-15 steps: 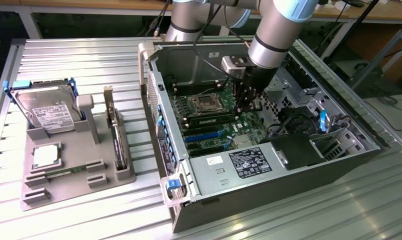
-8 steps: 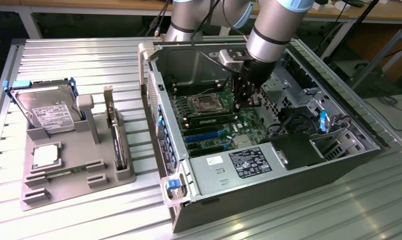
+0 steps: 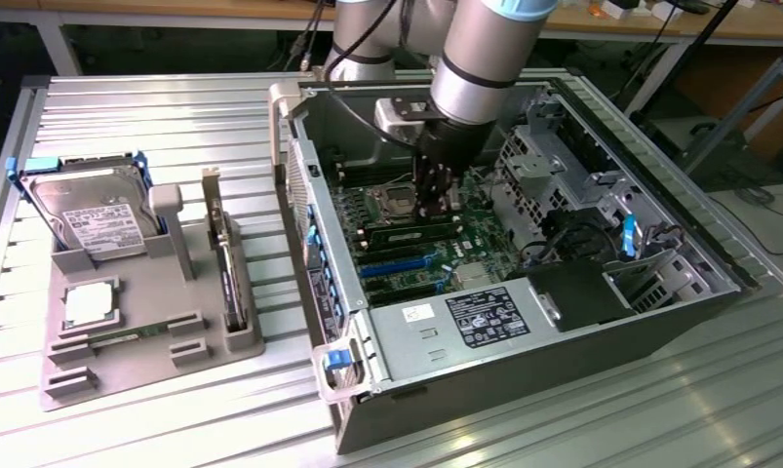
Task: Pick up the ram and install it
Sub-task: 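Press down the ram until it locks into place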
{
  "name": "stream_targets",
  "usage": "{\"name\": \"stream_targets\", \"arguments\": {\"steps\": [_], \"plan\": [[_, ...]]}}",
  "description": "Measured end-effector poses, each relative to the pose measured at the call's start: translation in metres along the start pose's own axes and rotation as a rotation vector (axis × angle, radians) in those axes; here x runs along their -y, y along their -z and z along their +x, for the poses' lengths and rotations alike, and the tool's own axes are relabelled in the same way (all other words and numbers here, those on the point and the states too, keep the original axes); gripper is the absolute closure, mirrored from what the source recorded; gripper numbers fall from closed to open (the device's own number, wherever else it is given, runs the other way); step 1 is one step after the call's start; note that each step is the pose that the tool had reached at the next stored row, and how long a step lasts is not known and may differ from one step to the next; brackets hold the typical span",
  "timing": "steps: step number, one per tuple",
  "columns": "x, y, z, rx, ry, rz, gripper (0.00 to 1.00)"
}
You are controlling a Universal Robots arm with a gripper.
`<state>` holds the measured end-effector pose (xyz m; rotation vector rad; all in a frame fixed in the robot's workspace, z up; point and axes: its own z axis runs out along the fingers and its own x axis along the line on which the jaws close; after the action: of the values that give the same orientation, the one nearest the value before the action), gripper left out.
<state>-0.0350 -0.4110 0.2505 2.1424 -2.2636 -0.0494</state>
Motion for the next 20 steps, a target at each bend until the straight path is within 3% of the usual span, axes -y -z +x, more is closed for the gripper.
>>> {"name": "stream_targets", "arguments": {"steps": [4,5,8,10,11,12,19,20], "plan": [[-0.0228,-0.0009,0.001,0.0000,0.000,0.0000,0.89],[-0.0417,-0.0017,0.001,0.0001,0.000,0.0002,0.89],[-0.0417,-0.0028,0.001,-0.0001,0.000,0.0005,0.89],[-0.0416,-0.0070,0.001,0.0001,0.000,0.0038,0.89],[-0.0414,-0.0171,0.001,0.0005,0.000,0.0161,0.89],[-0.0413,-0.0185,0.001,0.0006,0.000,0.0181,0.89],[-0.0413,-0.0226,0.001,0.0008,0.000,0.0235,0.89],[-0.0410,-0.0190,0.001,0.0039,0.000,0.0252,0.89]]}}
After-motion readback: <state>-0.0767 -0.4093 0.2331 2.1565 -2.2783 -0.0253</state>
